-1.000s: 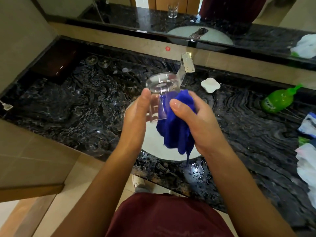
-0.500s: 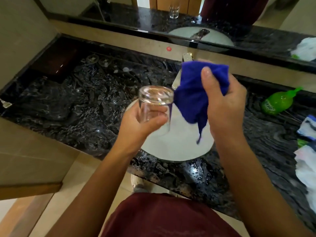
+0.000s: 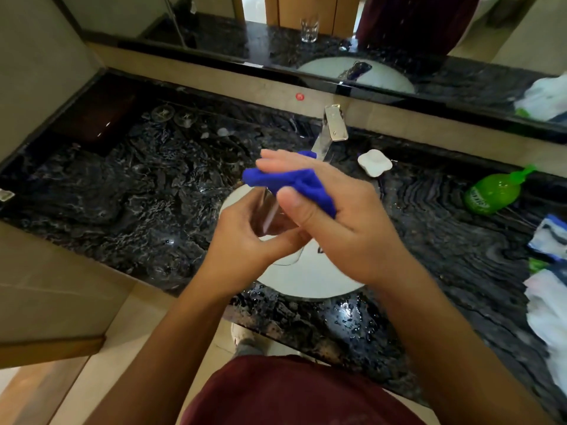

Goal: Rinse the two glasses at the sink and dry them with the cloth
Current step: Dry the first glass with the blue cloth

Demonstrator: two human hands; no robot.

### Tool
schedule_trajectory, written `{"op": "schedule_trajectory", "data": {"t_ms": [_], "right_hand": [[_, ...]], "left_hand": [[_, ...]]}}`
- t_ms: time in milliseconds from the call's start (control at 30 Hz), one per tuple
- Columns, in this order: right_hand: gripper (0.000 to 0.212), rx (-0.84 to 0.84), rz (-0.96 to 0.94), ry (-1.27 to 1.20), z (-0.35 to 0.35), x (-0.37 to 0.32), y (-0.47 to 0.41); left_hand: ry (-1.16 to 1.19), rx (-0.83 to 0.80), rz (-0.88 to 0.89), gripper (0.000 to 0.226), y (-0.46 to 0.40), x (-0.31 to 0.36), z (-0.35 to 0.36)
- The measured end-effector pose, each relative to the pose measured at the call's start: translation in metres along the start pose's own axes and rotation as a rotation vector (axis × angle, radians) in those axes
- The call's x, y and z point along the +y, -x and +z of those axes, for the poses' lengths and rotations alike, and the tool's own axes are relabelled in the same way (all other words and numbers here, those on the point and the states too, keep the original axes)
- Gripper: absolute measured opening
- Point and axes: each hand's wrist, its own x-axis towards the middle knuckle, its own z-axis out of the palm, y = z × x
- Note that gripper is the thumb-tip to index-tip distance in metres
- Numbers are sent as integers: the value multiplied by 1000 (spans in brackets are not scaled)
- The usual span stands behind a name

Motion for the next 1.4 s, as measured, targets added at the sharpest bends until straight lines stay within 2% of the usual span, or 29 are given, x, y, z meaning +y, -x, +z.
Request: {"op": "schedule_trajectory", "data": {"t_ms": [67,133,167,233,367,433,533,633,733,800,900,1067,1133,1267,1400], "right_hand": [[31,-91,187,-173,-12,8,-8],[32,-118,354,-454,-20,13,-10],[35,-85,402,-580,-21,14,-8],[39,26,372,-677,-20,13,-3],[40,186,200,-545,-13,4,9],[31,184,126,-338,-15,1,15],[30,141,68,-169,-18,-3,25],[32,123,122,-206,-19,-3,19],[26,61,249,-277,-27,0,2],[26,68,267,-300,-28,2,-3],[29,168,196,-333,-20,5,8],[33,257,169,-381,-13,0,20],[34,342,260,-425,-14,-4,14],[39,656,551,-427,3,-3,-2],[39,622,821,-564,53,-7,-10]], "left_hand": [[-40,-61,7,47,1,5,-1],[-114,-142,56,60,4,9,0],[-133,-168,72,65,5,12,2],[-126,-156,92,65,6,16,7],[-125,-41,29,50,-5,16,11],[-126,36,-16,41,-12,15,10],[-122,95,-52,46,-18,12,7],[-171,17,-48,50,-15,9,11],[-205,-44,-66,46,-7,9,20],[-204,-27,-31,44,-5,12,20],[-212,9,26,45,-7,17,17],[-115,109,-66,43,-16,6,5],[-38,118,-97,45,-18,0,-3],[192,158,-84,49,-26,-5,-24],[267,244,-16,57,-37,0,-36]]}}
